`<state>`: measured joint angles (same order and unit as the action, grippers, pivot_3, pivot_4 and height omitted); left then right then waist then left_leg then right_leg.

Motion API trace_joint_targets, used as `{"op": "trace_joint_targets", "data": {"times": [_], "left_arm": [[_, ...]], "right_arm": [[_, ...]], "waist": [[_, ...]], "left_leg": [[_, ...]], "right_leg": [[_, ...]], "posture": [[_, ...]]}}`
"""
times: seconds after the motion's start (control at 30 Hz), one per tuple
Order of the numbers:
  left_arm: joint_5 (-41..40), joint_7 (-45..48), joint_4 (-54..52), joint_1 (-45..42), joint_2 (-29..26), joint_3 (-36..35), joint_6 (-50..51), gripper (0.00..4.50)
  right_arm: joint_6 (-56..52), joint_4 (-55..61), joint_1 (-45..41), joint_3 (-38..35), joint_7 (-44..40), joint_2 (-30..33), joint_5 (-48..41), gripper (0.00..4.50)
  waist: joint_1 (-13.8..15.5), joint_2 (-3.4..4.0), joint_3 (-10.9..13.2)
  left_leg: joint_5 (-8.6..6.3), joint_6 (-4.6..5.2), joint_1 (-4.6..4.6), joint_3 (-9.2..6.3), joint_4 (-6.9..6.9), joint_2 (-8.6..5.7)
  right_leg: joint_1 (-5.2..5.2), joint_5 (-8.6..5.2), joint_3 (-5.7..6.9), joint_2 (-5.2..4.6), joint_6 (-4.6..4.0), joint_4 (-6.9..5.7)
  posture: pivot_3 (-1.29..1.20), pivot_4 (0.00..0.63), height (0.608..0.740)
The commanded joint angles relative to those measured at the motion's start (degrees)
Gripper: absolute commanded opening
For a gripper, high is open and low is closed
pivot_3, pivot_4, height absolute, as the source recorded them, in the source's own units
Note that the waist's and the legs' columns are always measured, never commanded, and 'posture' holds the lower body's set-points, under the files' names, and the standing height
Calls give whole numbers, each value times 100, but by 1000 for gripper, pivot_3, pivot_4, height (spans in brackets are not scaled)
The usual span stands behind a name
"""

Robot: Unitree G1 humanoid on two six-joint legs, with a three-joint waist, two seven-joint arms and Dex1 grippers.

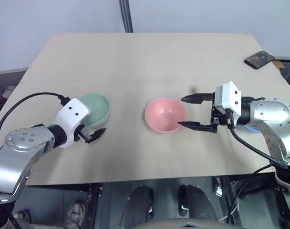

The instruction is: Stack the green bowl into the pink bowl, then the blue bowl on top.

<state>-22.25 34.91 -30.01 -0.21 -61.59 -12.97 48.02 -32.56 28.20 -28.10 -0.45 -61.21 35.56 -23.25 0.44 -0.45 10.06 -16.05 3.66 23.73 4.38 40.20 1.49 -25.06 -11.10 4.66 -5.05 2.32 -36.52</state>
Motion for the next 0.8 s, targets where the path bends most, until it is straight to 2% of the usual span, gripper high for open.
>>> {"op": "trace_joint_targets", "data": {"times": [0.03,0.07,0.17,0.23,0.27,0.3,0.33,0.37,0.6,0.7,0.8], "left_arm": [[305,54,157,-148,-126,155,-128,3930],[364,104,232,-186,-148,210,-177,3738],[478,193,378,-285,-140,341,-227,2434],[562,242,450,-353,-117,414,-296,1769],[584,277,482,-398,-100,447,-336,1068],[597,324,496,-437,-87,479,-385,707],[597,361,489,-476,-75,505,-405,616],[597,402,487,-500,-70,523,-430,39],[308,958,196,-780,51,459,-813,39],[184,1213,83,-1099,98,501,-1033,39],[129,1611,50,-1714,73,869,-1232,39]], "right_arm": [[38,245,6,-305,188,43,-341,3632],[71,253,17,-330,212,61,-380,3632],[113,274,48,-399,274,124,-512,3632],[134,291,83,-443,286,183,-603,3632],[136,292,98,-466,295,211,-648,3632],[128,292,110,-483,312,241,-697,3632],[130,292,127,-504,317,276,-743,3632],[136,291,140,-516,330,303,-778,3632],[127,368,248,-634,551,380,-1072,3632],[78,429,322,-776,712,361,-1281,3632],[3,508,552,-1101,923,404,-1519,3632]], "waist": [[2,0,0],[12,0,0],[24,-1,0],[44,-1,0],[44,-1,0],[40,-1,1],[38,-2,1],[39,-2,1],[44,-3,1],[54,-5,2],[49,-5,1]], "left_leg": [[0,0,0,0,0,0],[0,0,0,-1,0,1],[0,0,1,0,0,0],[0,1,1,0,0,0],[0,1,2,-2,0,0],[0,1,3,-2,0,-1],[0,1,3,-2,0,0],[0,1,3,-2,0,0],[0,1,3,-2,0,1],[0,1,7,-5,1,0],[1,2,6,-7,2,-5]], "right_leg": [[-1,0,0,1,0,0],[0,0,0,1,0,0],[0,-1,1,1,1,0],[0,-1,0,0,1,1],[0,-1,2,0,1,1],[0,0,2,0,1,1],[0,0,1,0,1,1],[0,0,1,0,1,1],[0,-1,1,0,1,1],[0,0,4,-2,1,2],[3,0,5,-1,2,2]], "posture": [[0,150,740],[0,150,740],[0,150,740],[0,150,740],[0,150,740],[0,150,740],[0,150,740],[0,150,740],[0,150,740],[0,150,740],[0,150,740]]}}
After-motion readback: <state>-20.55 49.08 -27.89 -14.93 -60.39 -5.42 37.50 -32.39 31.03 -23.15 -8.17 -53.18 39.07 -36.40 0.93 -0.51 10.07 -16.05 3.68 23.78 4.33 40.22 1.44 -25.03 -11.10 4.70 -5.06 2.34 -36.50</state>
